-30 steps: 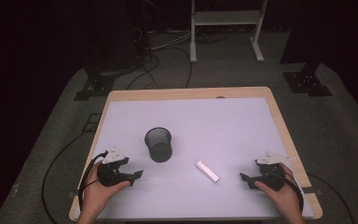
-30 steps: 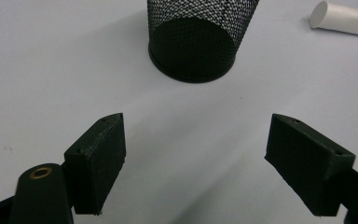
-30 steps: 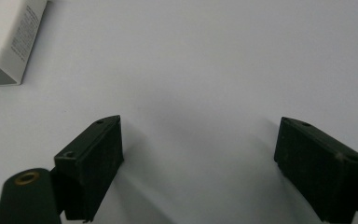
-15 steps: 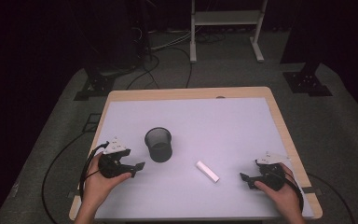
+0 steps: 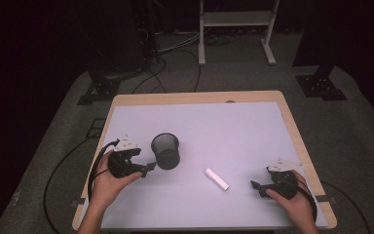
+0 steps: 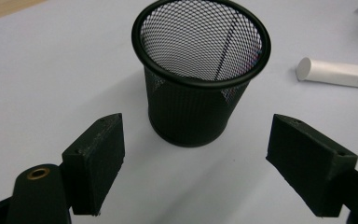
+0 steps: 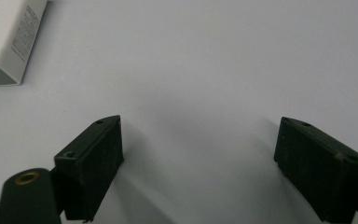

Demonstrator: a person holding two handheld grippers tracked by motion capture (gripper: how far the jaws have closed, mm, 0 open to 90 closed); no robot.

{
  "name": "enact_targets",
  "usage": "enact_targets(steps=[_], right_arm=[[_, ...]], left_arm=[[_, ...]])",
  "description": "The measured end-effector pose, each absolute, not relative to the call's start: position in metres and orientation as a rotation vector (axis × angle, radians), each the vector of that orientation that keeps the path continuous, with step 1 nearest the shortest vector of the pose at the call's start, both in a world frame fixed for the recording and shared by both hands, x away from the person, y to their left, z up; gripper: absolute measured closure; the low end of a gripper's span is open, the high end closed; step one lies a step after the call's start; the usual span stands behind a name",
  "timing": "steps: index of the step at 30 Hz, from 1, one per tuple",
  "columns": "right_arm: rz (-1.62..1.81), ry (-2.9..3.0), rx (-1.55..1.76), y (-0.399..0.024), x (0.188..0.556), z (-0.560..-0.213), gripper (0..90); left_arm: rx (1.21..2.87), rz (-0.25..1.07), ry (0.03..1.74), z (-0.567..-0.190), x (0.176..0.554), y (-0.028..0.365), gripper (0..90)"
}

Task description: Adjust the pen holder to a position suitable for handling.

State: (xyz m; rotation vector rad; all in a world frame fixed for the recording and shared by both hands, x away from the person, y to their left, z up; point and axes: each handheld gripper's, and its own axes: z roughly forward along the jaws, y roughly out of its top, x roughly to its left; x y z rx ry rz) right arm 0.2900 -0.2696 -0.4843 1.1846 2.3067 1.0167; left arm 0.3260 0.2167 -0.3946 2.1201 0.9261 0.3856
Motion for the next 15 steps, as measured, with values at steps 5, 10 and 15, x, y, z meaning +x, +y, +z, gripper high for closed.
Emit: enact_targets(steps=[5, 10, 15], right_arm=[[1.017, 2.306, 1.185, -0.270, 0.290, -0.484, 14.1], [1.017, 2.306, 1.185, -0.270, 0.290, -0.484, 14.1], [1.017, 2.307, 1.185, -0.270, 0.290, -0.484, 14.1]], left_arm=[[2.112, 0.381, 0.923, -0.389, 0.334, 0.211, 20.9], [2.108, 0.380, 0.918, -0.384, 0.343, 0.207, 23.3], [2.120, 0.395, 0.918, -0.379, 0.351, 0.201, 26.5]])
